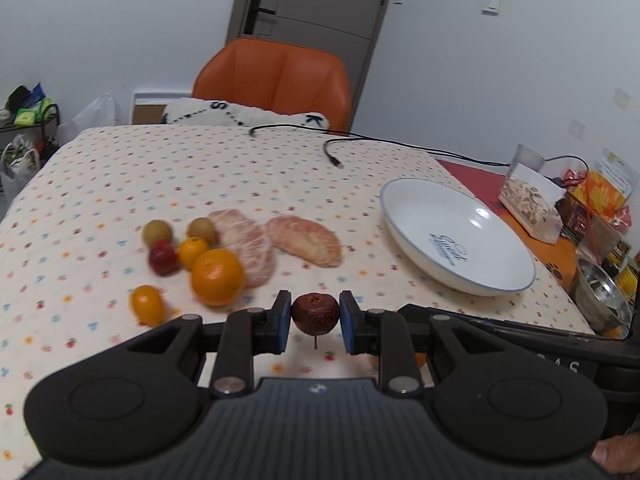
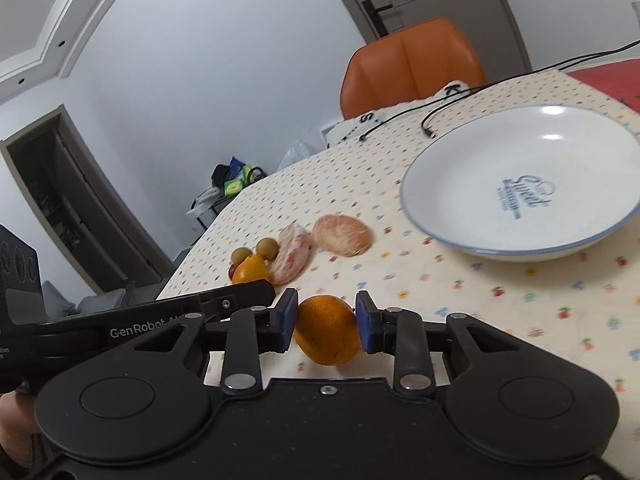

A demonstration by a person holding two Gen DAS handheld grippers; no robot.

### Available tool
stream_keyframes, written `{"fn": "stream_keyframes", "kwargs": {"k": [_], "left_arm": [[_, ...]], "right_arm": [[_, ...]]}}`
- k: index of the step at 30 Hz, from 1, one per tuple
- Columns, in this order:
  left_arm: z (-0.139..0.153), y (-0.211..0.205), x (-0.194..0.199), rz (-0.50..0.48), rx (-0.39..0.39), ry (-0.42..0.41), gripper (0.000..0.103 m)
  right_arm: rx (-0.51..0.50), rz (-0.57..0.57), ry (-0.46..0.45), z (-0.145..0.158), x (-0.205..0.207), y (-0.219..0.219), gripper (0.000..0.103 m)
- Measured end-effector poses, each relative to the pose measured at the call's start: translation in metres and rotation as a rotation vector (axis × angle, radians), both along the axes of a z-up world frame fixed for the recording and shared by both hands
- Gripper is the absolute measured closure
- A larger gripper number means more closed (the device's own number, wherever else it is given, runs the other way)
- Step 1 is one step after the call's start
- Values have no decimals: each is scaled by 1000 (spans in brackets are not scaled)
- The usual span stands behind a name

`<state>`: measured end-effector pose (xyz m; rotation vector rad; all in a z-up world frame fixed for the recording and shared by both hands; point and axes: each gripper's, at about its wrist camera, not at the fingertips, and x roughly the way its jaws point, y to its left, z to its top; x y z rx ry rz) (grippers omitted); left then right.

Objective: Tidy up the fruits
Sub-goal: 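Carry the plum and orange over the white plate and open both grippers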

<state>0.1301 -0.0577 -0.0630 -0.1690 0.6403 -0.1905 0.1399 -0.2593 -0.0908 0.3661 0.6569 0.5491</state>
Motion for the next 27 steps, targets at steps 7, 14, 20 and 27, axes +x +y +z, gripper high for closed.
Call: {"fn": "stream_keyframes", "kwargs": {"k": [7, 14, 20, 27], "left_arm": [[2, -26, 6, -50, 9, -11, 79], [6, -45, 12, -86, 6, -24, 79], [9, -56, 19, -109, 6, -35, 79], [11, -68, 28, -129, 17, -44, 79]], "right_arm": [[8, -55, -33, 8, -5, -25, 74], [7, -124, -51, 12, -5, -51, 74], [9, -168, -63, 14, -6, -66, 74], [8, -200, -85, 17, 0, -80, 76]]}}
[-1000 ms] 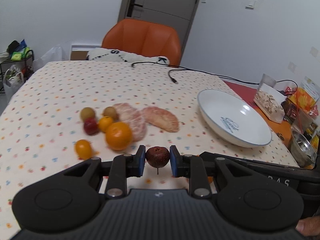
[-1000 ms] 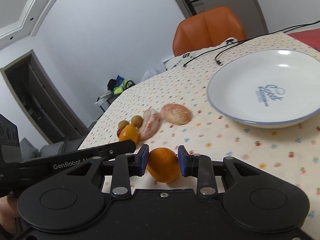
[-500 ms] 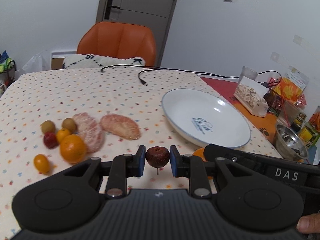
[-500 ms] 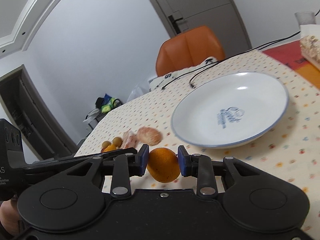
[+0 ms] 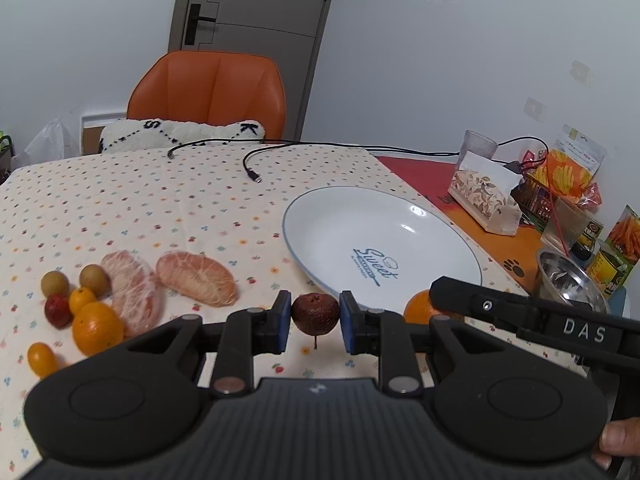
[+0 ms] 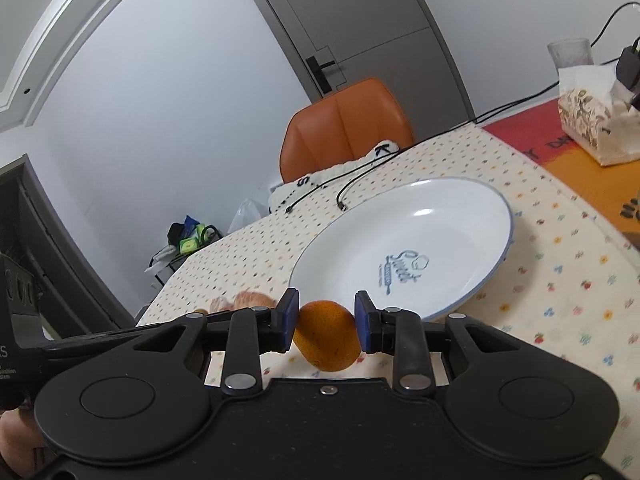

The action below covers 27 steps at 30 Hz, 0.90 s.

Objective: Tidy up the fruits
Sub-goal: 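Carry the plum and orange over the white plate and open both grippers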

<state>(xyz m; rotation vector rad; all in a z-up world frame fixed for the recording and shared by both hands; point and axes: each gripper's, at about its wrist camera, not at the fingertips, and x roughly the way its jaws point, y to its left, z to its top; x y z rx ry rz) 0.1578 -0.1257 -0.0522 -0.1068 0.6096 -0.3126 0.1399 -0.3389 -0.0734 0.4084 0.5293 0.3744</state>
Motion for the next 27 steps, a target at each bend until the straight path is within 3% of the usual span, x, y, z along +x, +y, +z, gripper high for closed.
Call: {"fn": "stream_keyframes", "kwargs": {"k": [16, 27], "left_arm": [[0, -22, 24, -33, 23, 4, 79], [-1, -38, 35, -47, 37, 14, 79]], "right_arm": [[7, -85, -2, 1, 26, -22, 80], [-2, -88, 33, -5, 16, -31, 80]]}}
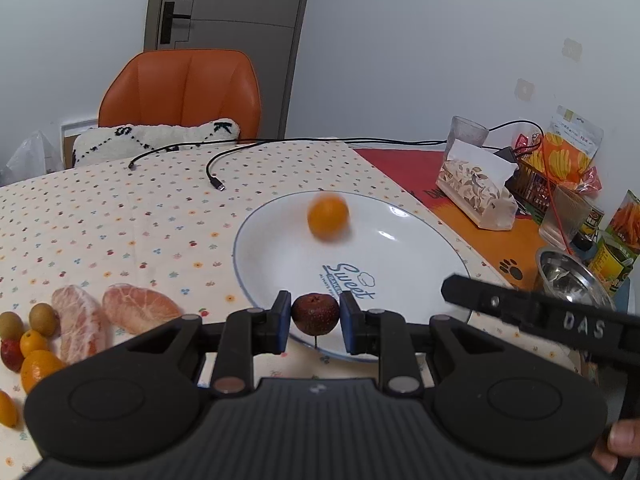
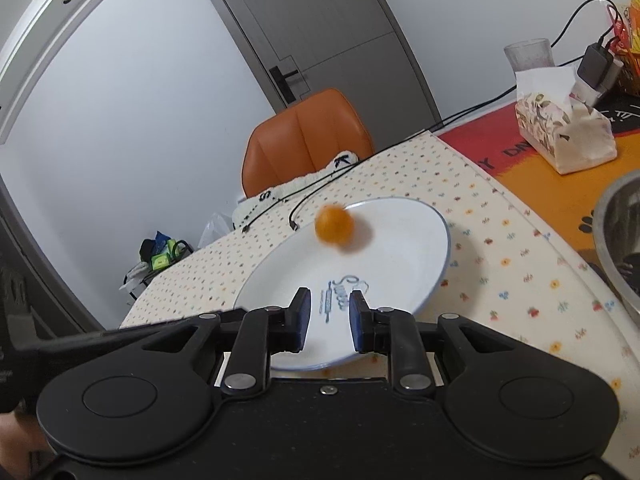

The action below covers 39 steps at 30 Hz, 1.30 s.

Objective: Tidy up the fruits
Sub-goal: 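Carry the plum and orange over the white plate and open both grippers, then move both open grippers back to the remaining fruit pile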

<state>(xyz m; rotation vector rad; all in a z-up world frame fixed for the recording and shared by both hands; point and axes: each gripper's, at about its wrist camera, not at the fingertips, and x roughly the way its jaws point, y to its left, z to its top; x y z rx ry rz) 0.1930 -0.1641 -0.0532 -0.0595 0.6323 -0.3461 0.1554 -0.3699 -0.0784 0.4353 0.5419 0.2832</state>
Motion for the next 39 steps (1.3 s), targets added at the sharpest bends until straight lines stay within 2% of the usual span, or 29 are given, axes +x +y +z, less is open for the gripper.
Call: {"fn": "stream_keyframes", "kwargs": {"k": [3, 6, 9, 11, 14, 27, 33, 35, 39], "left_arm": [[1, -3, 0, 3, -1, -10, 78], [4, -6, -1, 1, 11, -17, 73], [5, -3, -2, 11, 21, -9, 61], [6, 3, -5, 29, 9, -8, 48], [7, 14, -9, 61, -4, -7, 37], [15, 70, -38, 192, 6, -28, 21], [14, 94, -48, 240, 23, -29, 17], [13, 101, -52, 250, 28, -28, 16], [11, 116, -59, 271, 35, -30, 15]], "right_arm": [[-3, 3, 9, -2, -3, 1, 75], [-12, 1, 15, -3, -7, 2, 67], [-13, 6, 24, -5, -10, 4, 66], [-14, 8, 27, -5, -13, 5, 63], [-17, 13, 29, -5, -16, 8, 58], [-35, 49, 10, 1, -26, 33, 42], [-47, 68, -10, 6, -28, 50, 26], [-62, 70, -16, 7, -28, 57, 15], [-76, 83, -29, 9, -27, 68, 10]]}}
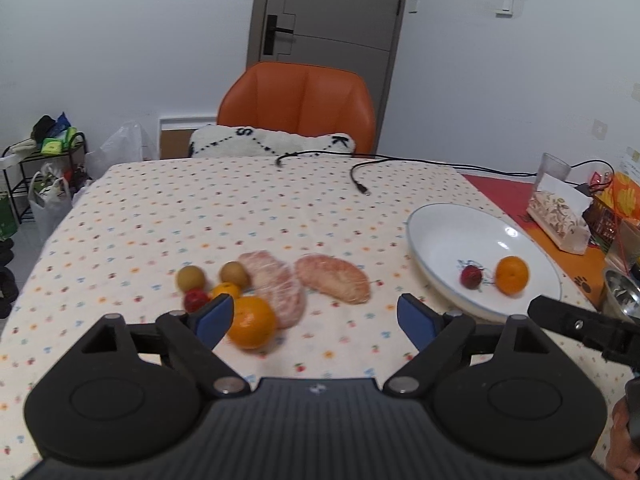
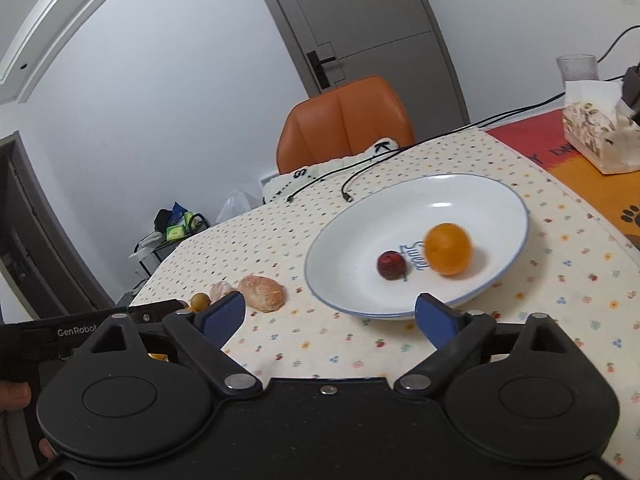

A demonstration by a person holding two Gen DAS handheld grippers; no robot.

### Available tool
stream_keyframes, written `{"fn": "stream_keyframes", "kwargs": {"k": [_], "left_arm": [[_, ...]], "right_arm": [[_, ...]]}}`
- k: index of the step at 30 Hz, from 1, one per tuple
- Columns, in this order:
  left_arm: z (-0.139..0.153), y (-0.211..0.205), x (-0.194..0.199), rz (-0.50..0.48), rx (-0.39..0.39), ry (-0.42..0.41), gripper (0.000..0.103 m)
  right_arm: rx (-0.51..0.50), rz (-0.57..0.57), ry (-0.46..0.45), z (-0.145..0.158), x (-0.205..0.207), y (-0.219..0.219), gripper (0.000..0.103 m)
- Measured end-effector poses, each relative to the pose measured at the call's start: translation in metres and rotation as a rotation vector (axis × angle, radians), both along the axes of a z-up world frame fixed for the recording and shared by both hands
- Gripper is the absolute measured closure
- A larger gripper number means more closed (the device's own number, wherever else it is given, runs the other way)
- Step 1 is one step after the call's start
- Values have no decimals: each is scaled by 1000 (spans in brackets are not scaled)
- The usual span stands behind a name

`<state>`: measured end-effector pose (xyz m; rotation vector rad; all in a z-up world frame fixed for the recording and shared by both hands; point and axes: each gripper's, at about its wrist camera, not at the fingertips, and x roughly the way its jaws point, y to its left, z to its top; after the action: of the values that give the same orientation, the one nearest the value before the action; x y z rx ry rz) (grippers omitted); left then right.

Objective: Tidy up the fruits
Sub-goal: 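Move both open grippers back to the remaining fruit pile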

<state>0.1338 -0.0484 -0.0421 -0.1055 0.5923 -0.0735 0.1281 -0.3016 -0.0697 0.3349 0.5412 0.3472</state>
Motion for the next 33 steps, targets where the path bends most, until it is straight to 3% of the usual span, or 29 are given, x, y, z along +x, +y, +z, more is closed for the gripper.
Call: {"fn": "stream_keyframes", "kwargs": {"k": [15, 27, 33], "left_arm": [[-13, 50, -9, 102, -42, 23, 15], [-26, 71, -7, 138, -58, 18, 19], [-32, 74, -2, 142, -75, 29, 30]], "right_arm": [[-11, 111, -3, 2, 10, 39, 7], [-19, 185, 20, -2, 29, 70, 23], [-24, 211, 36, -5, 38, 83, 28]]}}
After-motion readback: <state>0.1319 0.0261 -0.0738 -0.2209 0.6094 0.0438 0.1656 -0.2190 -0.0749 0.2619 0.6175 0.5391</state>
